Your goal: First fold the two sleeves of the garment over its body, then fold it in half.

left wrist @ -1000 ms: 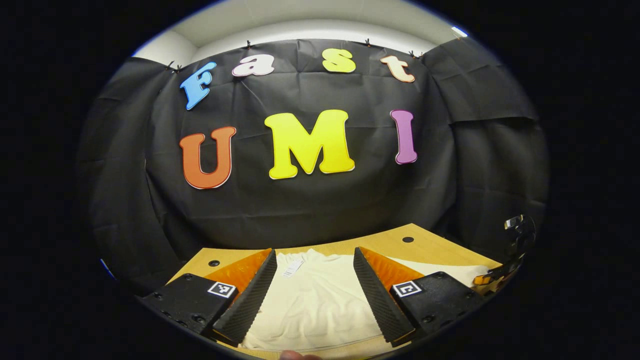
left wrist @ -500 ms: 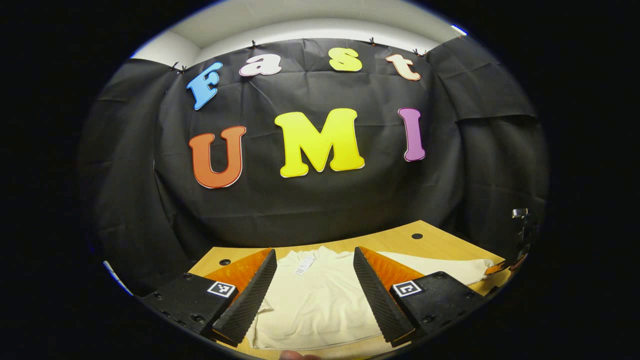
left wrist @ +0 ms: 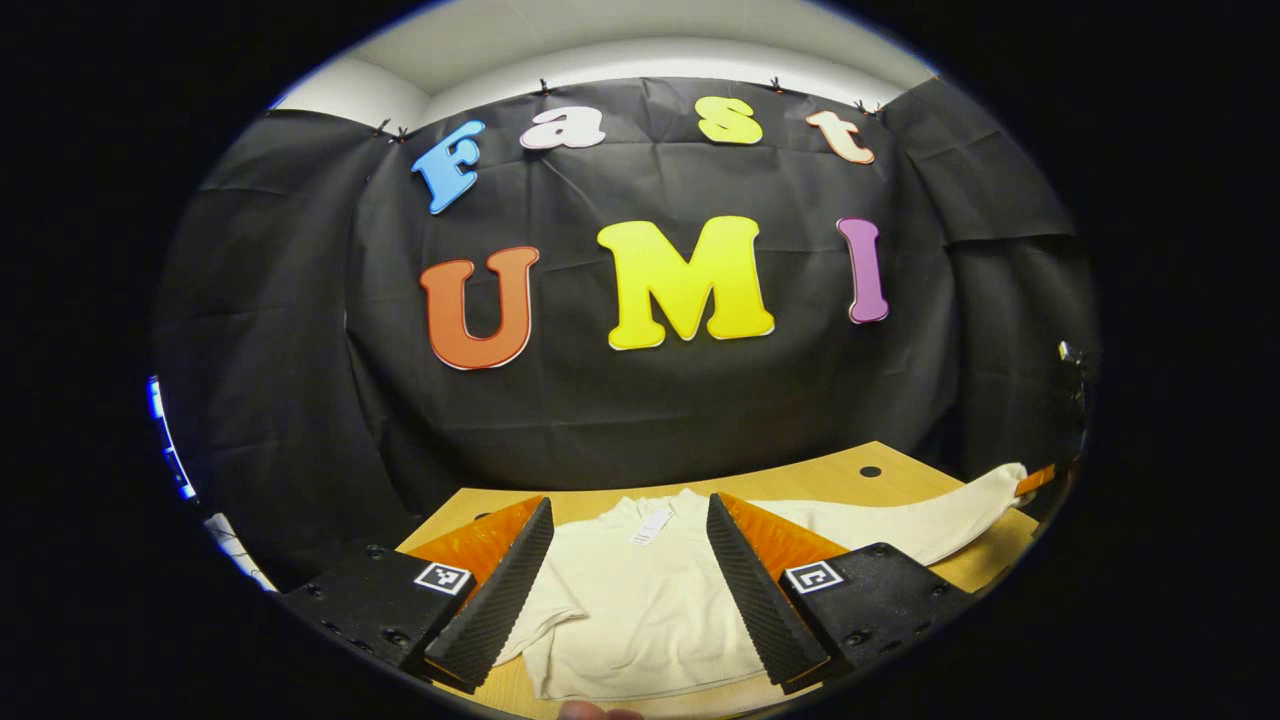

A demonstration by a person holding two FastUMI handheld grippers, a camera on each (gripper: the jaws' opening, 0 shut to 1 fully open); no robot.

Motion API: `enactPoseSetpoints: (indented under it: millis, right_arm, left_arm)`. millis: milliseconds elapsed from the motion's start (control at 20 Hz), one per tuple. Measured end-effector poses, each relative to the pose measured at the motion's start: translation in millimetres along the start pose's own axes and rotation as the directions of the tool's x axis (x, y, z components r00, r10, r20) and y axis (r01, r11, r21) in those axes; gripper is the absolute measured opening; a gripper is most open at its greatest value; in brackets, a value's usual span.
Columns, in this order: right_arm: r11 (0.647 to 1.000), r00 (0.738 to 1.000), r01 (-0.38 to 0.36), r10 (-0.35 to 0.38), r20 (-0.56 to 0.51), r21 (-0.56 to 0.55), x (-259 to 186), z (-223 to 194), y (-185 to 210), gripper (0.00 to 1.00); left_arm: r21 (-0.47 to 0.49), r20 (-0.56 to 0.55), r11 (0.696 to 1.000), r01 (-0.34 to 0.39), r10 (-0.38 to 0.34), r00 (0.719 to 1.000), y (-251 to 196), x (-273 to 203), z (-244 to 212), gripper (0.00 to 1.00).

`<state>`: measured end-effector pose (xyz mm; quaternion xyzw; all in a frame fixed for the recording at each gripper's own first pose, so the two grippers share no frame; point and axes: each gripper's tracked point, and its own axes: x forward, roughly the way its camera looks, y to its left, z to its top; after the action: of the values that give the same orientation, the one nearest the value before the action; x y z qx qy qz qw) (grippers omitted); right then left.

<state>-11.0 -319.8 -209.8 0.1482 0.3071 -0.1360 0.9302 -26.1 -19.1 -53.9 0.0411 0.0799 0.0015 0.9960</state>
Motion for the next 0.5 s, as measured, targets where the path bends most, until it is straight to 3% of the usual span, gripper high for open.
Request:
enactPoseSetpoints:
  millis: [200, 500]
  right_arm:
    - [0.998, 0.998, -0.025, 0.027, 0.047, -0.061, -8.9, 52.2, 42.1, 0.02]
    - [0.977, 0.986, -0.113, 0.133, 0.105, -0.181, -20.6, 132.0, 136.6, 0.02]
  left_arm:
    - [-0.037, -0.029, 0.998, -0.053, 0.052, 0.998, 29.8, -4.6, -16.9, 0.98]
    - [-0.068, -0.043, 0.989, -0.135, 0.132, 0.99, 77.7, -13.2, -29.1, 0.98]
